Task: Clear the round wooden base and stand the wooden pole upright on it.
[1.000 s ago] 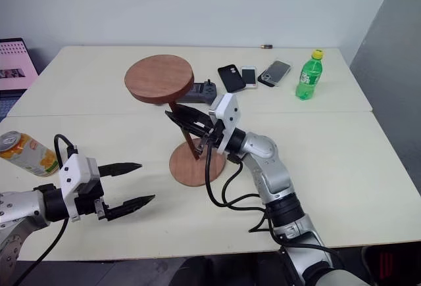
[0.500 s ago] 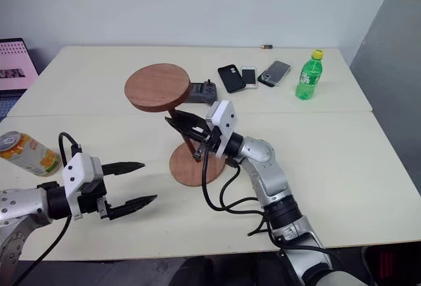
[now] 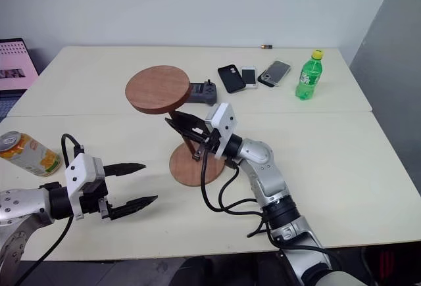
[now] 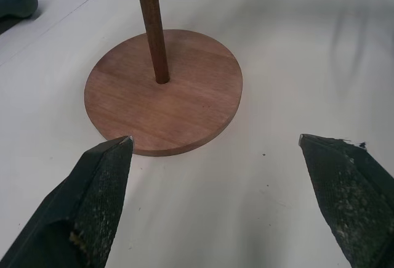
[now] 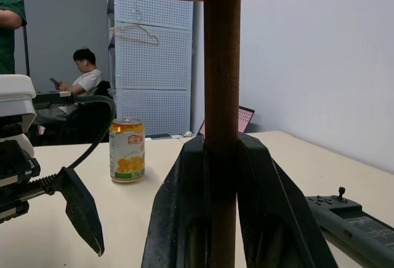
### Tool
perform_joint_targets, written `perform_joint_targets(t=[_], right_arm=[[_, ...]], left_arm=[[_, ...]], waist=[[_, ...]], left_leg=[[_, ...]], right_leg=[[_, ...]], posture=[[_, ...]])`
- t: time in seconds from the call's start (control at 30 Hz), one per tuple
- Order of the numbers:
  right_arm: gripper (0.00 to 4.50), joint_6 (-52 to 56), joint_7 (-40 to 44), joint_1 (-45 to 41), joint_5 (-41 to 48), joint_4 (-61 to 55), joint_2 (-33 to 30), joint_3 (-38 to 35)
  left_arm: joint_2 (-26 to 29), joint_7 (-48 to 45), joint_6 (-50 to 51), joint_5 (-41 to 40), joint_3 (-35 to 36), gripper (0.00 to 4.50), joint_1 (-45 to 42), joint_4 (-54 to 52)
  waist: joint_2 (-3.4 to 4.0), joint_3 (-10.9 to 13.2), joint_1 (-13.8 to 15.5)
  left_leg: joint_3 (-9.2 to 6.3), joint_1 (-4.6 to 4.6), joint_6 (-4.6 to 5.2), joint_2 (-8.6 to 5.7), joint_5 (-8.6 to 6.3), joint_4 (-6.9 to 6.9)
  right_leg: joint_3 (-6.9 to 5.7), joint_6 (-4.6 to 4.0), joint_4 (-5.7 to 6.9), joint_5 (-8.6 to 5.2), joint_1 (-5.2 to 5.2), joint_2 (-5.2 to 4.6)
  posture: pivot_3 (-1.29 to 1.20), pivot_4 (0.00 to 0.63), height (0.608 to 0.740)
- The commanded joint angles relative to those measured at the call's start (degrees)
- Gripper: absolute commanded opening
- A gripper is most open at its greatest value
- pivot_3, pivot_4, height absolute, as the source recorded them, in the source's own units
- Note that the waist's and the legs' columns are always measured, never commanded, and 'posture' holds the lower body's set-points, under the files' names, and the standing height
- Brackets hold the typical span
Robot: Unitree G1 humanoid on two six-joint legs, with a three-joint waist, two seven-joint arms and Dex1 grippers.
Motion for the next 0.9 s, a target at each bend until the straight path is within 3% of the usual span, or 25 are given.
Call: perform_joint_targets(t=[0.03,0.33,0.57,0.73,0.9], right_arm=[[0.22,0.2,0.6,0.1,-0.3,-0.1,-0.1,0.8],[0.22,11.7,-2.8,-0.6,-1.3,-0.4,-2.0,1.2],[0.22,14.3,-3.0,0.0,-3.9,1.7,-5.0,2.9],[0.22,15.8,-3.5,0.2,-5.2,1.9,-6.5,4.6],[0.22,17.6,-3.9,0.3,-5.6,2.0,-7.4,5.3]], left_arm=[[0.9,-0.3,-1.2,-0.1,0.5,4.50,-0.8,-0.4],[0.7,-0.1,-1.6,0.2,-0.5,4.50,-2.7,0.7],[-0.1,1.0,-1.0,-0.6,-0.4,4.50,-4.0,0.6],[-0.1,1.3,-0.9,-0.6,-0.4,4.50,-3.8,0.4],[0.0,1.4,-1.0,-0.7,-0.6,4.50,-4.0,0.6]], waist=[[0.00,0.0,0.0],[-0.02,-0.1,0.0],[-0.06,-0.6,0.0],[0.07,-0.6,0.1],[0.22,-0.9,0.1]], left_leg=[[0.00,0.00,0.00,0.00,0.00,0.00],[0.02,0.11,0.00,0.00,0.00,0.00],[0.04,0.16,0.00,-0.01,0.00,0.00],[0.01,1.17,0.03,-0.01,-0.02,-0.18],[0.03,1.62,0.03,-0.02,-0.03,-0.31]], right_leg=[[0.00,0.00,0.00,0.00,0.00,0.00],[0.02,0.00,0.05,0.00,0.06,0.00],[0.04,0.00,0.08,0.00,0.09,0.00],[0.02,-0.05,-0.15,-0.06,1.10,0.00],[0.04,-0.06,-0.20,-0.09,1.49,0.00]], posture=[[0.00,0.150,0.740],[0.00,0.150,0.740],[0.00,0.150,0.740],[0.00,0.150,0.740],[0.00,0.150,0.740]])
